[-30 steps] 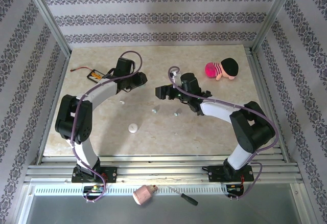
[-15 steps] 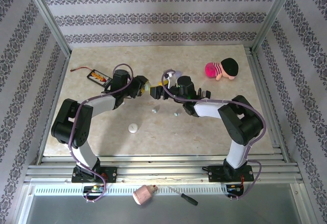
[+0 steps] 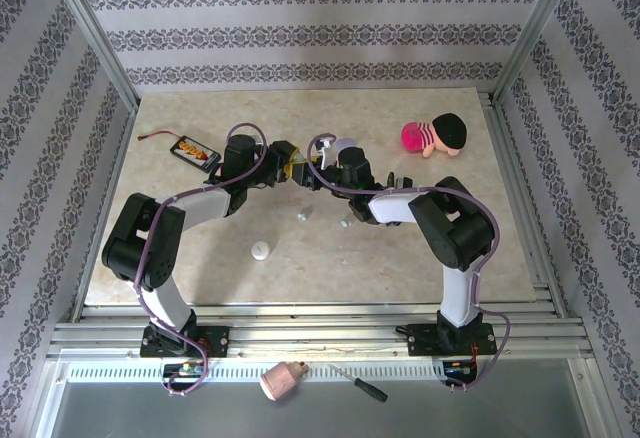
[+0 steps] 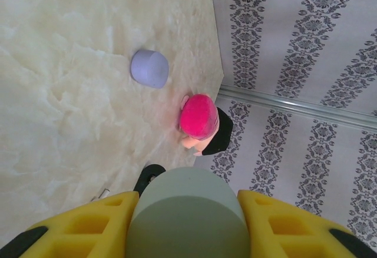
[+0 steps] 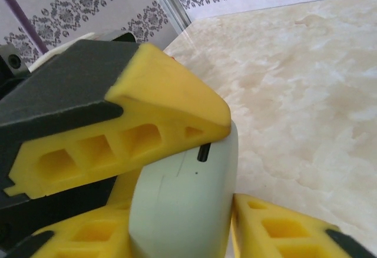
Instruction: Insert the wireless bluetooth earbuds into the charging case
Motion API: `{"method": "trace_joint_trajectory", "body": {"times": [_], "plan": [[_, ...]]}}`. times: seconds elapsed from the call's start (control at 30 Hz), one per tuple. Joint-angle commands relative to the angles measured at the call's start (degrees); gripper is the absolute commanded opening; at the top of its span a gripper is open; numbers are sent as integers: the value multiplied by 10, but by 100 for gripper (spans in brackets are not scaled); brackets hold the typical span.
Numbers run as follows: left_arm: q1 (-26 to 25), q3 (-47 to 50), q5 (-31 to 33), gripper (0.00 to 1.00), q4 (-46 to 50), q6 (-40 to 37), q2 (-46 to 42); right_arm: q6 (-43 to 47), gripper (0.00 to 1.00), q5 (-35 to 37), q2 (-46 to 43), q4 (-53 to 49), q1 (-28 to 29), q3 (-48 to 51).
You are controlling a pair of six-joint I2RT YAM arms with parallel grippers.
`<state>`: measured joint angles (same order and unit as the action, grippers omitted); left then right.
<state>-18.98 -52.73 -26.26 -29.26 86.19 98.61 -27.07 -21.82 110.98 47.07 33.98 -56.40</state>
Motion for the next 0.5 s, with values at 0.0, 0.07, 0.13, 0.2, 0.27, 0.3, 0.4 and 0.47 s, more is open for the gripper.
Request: {"method": "trace_joint_trajectory", "body": {"times": [0.0, 0.07, 0.13, 0.2, 0.27, 0.3, 0.4, 0.47], "plan": [[-3, -7, -23, 26, -33, 3, -11, -9, 31, -7, 7, 31, 5, -18], [-3, -3, -22, 26, -39, 5, -13, -7, 26, -6, 4, 29, 3, -17], [-3, 1, -19, 26, -40, 4, -17, -6, 22, -8, 1, 29, 1, -14], [-3, 4, -16, 27, -40, 2, -20, -5, 21, -14, -4, 31, -1, -11], [-3, 5, -14, 33, -40, -1, -22, -5, 20, -22, -9, 31, -4, -8], [-3, 6, -13, 35, -41, -1, -22, -7, 20, -25, -12, 31, -4, -6], [-3, 14, 0, 46, -51, 2, -25, -7, 20, -32, -25, 27, -8, 2], [-3, 23, 17, 60, -62, 4, -29, -9, 20, -38, -35, 21, -11, 9]]}}
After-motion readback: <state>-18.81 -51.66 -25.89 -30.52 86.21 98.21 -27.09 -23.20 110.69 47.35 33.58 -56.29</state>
